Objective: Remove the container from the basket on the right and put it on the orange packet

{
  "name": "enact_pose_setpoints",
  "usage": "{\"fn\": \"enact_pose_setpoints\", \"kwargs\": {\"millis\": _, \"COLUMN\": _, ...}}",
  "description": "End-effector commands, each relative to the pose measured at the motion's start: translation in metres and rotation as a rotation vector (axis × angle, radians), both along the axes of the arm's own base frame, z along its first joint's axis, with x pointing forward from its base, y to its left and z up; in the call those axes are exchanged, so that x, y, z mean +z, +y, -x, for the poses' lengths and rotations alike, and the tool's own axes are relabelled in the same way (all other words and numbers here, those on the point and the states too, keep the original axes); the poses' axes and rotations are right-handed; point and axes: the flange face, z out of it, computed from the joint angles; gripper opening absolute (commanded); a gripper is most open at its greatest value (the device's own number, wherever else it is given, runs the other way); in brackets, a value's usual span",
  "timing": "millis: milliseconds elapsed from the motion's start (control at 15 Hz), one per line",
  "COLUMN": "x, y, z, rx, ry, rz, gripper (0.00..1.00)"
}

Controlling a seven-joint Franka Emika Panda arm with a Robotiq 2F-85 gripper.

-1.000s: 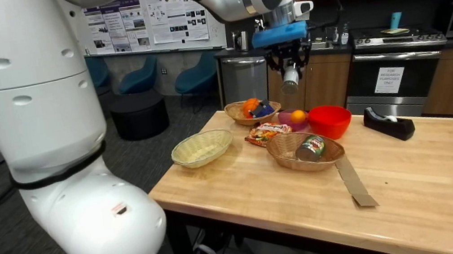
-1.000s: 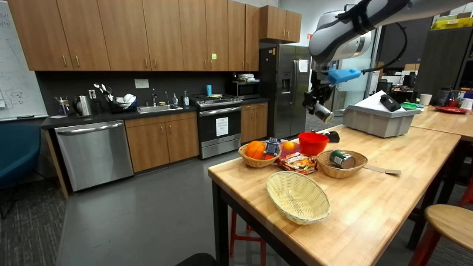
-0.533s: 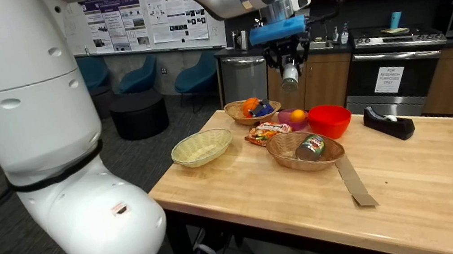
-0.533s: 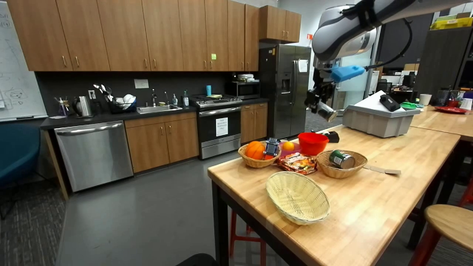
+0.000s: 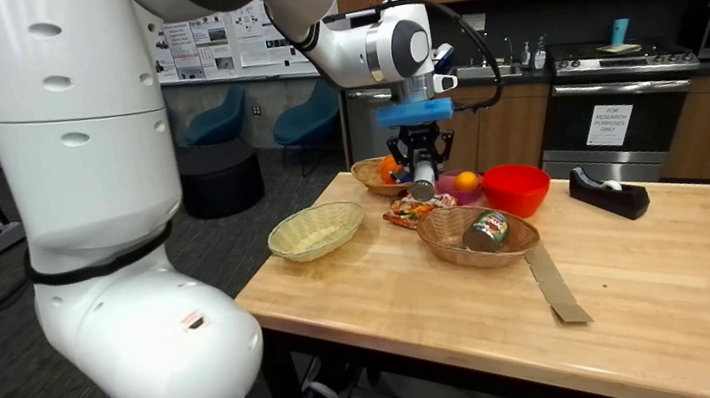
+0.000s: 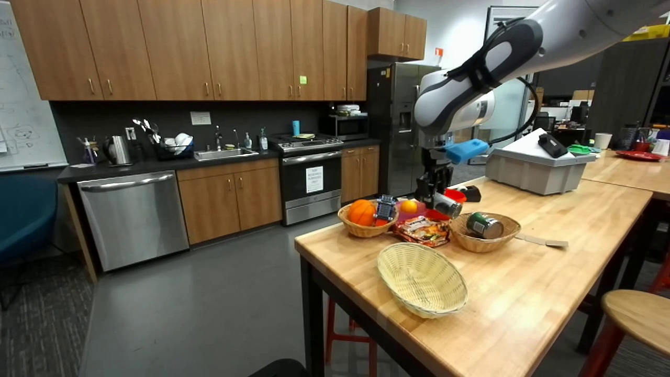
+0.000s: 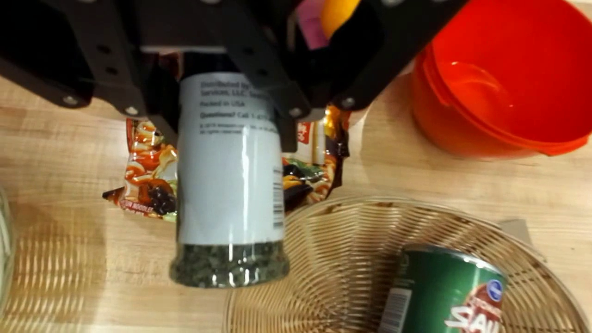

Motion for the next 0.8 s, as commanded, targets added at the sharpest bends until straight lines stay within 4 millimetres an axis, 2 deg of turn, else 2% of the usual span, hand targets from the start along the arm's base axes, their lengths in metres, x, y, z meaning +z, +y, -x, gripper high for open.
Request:
{"fn": "enact_pose_setpoints", "kwargs": {"millis": 0, "x": -0.011, "y": 0.014, "z": -0.015, "rx": 0.041, "ry": 0.064, "rz": 0.005, "gripper": 0.24}}
{"fn": "enact_pose_setpoints", "kwargs": {"millis": 467, "x": -0.066, "y": 0.069, "z": -0.018, "rx": 0.169, "ry": 0.233, "rz": 0.085, "gripper": 0.24}}
{"fn": "enact_pose_setpoints", "kwargs": {"millis": 600, "x": -0.078, "y": 0.077, "z": -0.019, "rx": 0.193, "ry": 0.253, "rz": 0.104, "gripper": 0.24}}
{"fn": "enact_pose_setpoints", "kwargs": {"millis": 733, "x": -0.084, "y": 0.074, "z": -0.021, "rx": 0.193, "ry": 0.257, "rz": 0.115, "gripper": 0.24}}
